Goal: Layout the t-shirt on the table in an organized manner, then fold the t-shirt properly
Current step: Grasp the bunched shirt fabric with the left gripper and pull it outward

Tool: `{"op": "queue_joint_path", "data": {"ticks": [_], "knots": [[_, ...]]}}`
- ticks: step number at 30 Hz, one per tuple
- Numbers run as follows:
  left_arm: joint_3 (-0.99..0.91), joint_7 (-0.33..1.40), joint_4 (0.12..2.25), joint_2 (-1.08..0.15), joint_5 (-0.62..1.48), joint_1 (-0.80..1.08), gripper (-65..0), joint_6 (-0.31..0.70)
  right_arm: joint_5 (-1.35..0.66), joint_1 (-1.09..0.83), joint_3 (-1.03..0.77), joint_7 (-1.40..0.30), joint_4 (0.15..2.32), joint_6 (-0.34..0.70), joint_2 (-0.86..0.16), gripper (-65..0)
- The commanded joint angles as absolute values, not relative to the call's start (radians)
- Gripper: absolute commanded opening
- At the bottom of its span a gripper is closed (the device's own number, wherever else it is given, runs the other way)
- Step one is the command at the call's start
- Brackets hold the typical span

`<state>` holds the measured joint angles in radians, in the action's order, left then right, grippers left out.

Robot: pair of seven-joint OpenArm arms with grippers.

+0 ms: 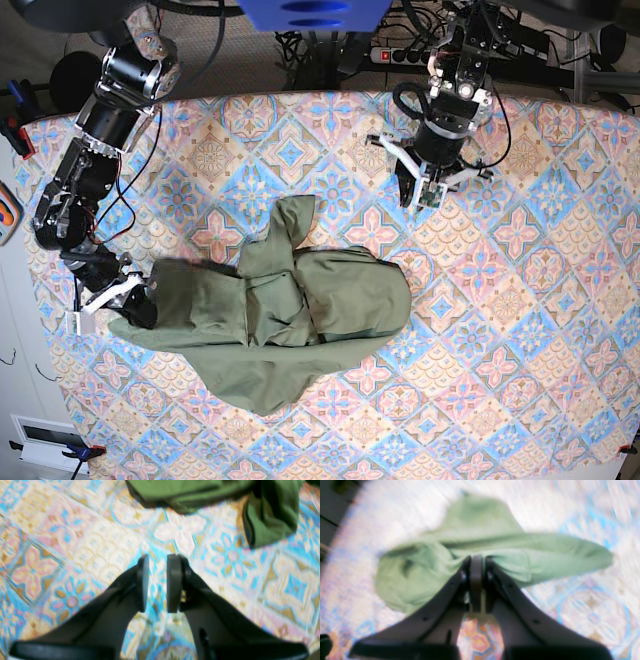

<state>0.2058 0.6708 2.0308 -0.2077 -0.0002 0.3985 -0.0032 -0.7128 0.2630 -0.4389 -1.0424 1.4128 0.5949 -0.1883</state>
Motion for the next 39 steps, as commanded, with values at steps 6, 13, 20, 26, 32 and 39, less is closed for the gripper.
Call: {"op": "queue_joint_path", "data": {"ticks": [6, 13, 20, 26, 32, 39], "knots": [[0.265, 0.648, 2.04, -0.208, -0.001, 0.341, -52.1, -0.002, -0.812, 0.277, -0.501, -1.038, 1.432, 0.599, -0.275, -63.5], [0.352, 0.714, 1.939, -0.205, -0.001, 0.228, -43.8, -0.002, -0.832, 0.285, -0.509, -1.035, 1.423, 0.599, -0.355, -63.5], [0.437, 0.728, 1.828, -0.177, -0.001, 0.113, -29.3, -0.002, -0.829, 0.285, -0.504, -1.03, 1.422, 0.599, -0.361, -63.4], [0.492, 0.727, 1.727, -0.101, -0.001, 0.045, -28.9, -0.002, -0.829, 0.285, -0.503, -1.029, 1.422, 0.599, -0.361, -63.4], [0.513, 0.723, 1.635, -0.025, -0.001, 0.002, -28.9, -0.002, -0.829, 0.285, -0.501, -1.029, 1.411, 0.599, -0.361, -63.3], [0.541, 0.723, 1.583, 0.038, -0.001, -0.033, -29.0, -0.002, -0.828, 0.285, -0.501, -1.029, 1.399, 0.599, -0.361, -63.3]]}}
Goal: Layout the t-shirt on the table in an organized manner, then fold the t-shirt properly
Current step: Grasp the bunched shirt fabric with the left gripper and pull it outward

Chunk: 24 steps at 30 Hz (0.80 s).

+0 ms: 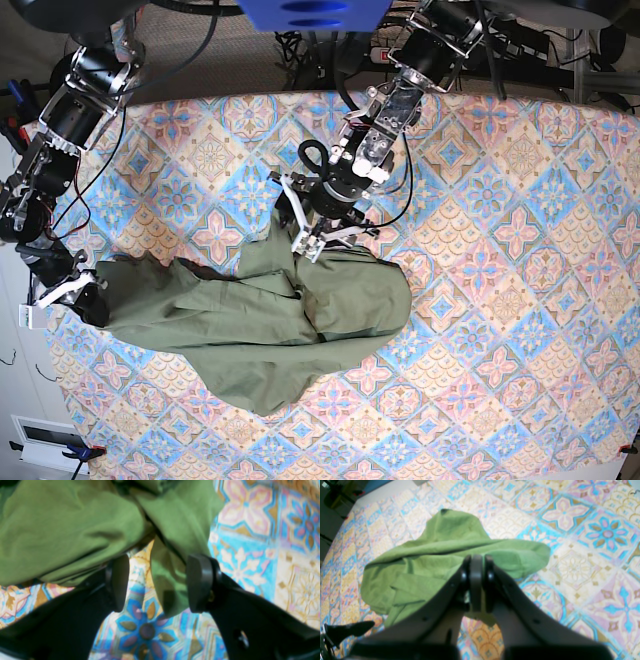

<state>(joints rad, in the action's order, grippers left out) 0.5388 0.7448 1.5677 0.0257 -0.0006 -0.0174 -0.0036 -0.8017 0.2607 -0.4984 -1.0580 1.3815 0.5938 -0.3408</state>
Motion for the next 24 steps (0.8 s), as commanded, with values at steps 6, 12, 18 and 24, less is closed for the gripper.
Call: {"op": "queue_joint_path", "data": {"ticks": [6, 12, 18, 24], "knots": [[0.552, 0.722, 1.492, 0.068, -0.001, -0.042, -35.0, -0.002, -0.828, 0.285, -0.501, -1.029, 1.394, 0.599, -0.36, -63.3], [0.552, 0.722, 1.454, 0.093, 0.001, -0.059, -52.8, -0.002, -0.828, 0.285, -0.501, -1.029, 1.394, 0.599, -0.36, -63.3], [0.529, 0.728, 1.491, 0.073, -0.001, -0.051, -65.0, -0.004, -0.831, 0.285, -0.503, -1.029, 1.394, 0.599, -0.36, -63.3], [0.463, 0.731, 1.65, -0.039, -0.001, 0.005, -65.0, -0.004, -0.834, 0.282, -0.509, -1.035, 1.405, 0.599, -0.36, -63.3]]}}
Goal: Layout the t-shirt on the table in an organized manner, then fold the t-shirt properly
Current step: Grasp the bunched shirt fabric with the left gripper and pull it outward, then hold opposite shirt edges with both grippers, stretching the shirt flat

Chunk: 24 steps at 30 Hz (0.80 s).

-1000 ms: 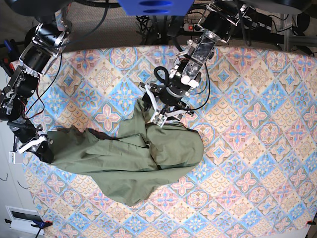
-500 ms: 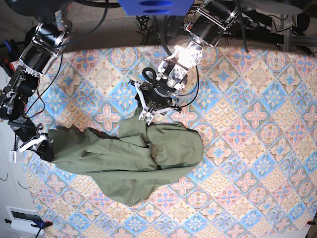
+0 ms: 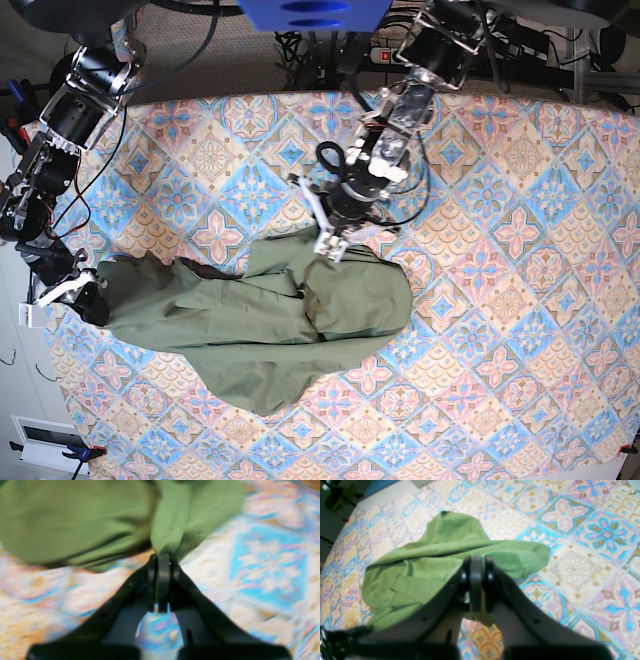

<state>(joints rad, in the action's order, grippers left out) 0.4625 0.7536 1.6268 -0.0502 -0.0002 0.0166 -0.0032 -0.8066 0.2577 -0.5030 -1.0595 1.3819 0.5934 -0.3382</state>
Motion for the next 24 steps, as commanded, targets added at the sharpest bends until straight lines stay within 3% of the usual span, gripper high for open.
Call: {"op": "queue_joint_path", "data": {"ticks": [1, 10, 24], "knots": [[0.452, 0.731, 1.675, -0.056, -0.001, 0.016, -65.0, -0.004, -0.837, 0.28, -0.509, -1.036, 1.406, 0.601, -0.36, -63.3], [0.3, 0.731, 1.943, -0.211, 0.002, 0.102, -65.0, -0.004, -0.895, 0.278, -0.519, -1.038, 1.415, 0.687, -0.384, -63.5], [0.101, 0.731, 2.037, -0.415, 0.015, 0.068, -65.0, -0.002, -0.897, 0.278, -0.55, -1.072, 1.428, 0.687, -0.495, -63.2]]}}
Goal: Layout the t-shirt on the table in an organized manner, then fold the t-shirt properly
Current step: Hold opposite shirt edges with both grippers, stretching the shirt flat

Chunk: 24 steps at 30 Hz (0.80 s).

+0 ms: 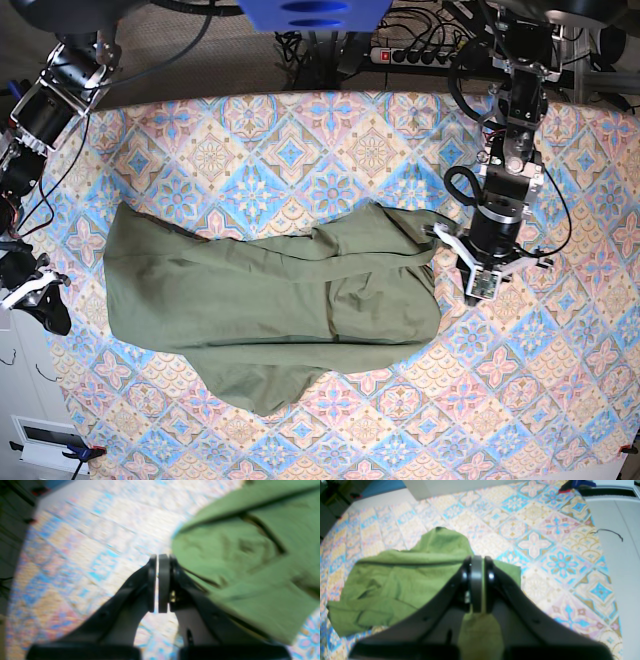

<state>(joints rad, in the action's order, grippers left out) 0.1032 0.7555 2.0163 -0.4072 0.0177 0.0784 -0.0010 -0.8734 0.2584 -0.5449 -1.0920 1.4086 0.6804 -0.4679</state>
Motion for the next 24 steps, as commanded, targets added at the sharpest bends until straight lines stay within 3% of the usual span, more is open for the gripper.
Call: {"op": "queue_joint_path", "data": {"ticks": [1, 4, 8, 12, 14, 16, 24], "knots": [[0.102, 0.731, 2.04, -0.426, 0.015, 0.074, -65.0, -0.002, -0.897, 0.278, -0.55, -1.106, 1.428, 0.687, -0.495, -63.0], [0.102, 0.73, 2.04, -0.43, 0.015, 0.111, -65.0, -0.002, -0.892, 0.252, -0.544, -1.159, 1.415, 0.687, -0.487, -59.0], [0.108, 0.731, 2.038, -0.426, 0.015, 0.166, -63.7, -0.002, -0.892, 0.174, -0.501, -1.124, 1.382, 0.682, -0.473, -48.9], [0.171, 0.733, 2.034, -0.429, 0.015, 0.199, -48.8, -0.002, -0.891, 0.166, -0.464, -1.093, 1.308, 0.68, -0.44, -41.8], [0.196, 0.733, 2.034, -0.429, 0.015, 0.217, -40.0, -0.002, -0.891, 0.165, -0.464, -1.092, 1.251, 0.68, -0.44, -41.4], [0.194, 0.733, 2.034, -0.426, 0.015, 0.239, -35.3, -0.002, -0.889, 0.165, -0.464, -1.09, 1.205, 0.68, -0.44, -41.4], [0.193, 0.733, 2.034, -0.423, 0.082, 0.262, -35.2, -0.002, -0.733, 0.165, -0.461, -1.006, 1.138, 0.68, -0.44, -41.0]]}}
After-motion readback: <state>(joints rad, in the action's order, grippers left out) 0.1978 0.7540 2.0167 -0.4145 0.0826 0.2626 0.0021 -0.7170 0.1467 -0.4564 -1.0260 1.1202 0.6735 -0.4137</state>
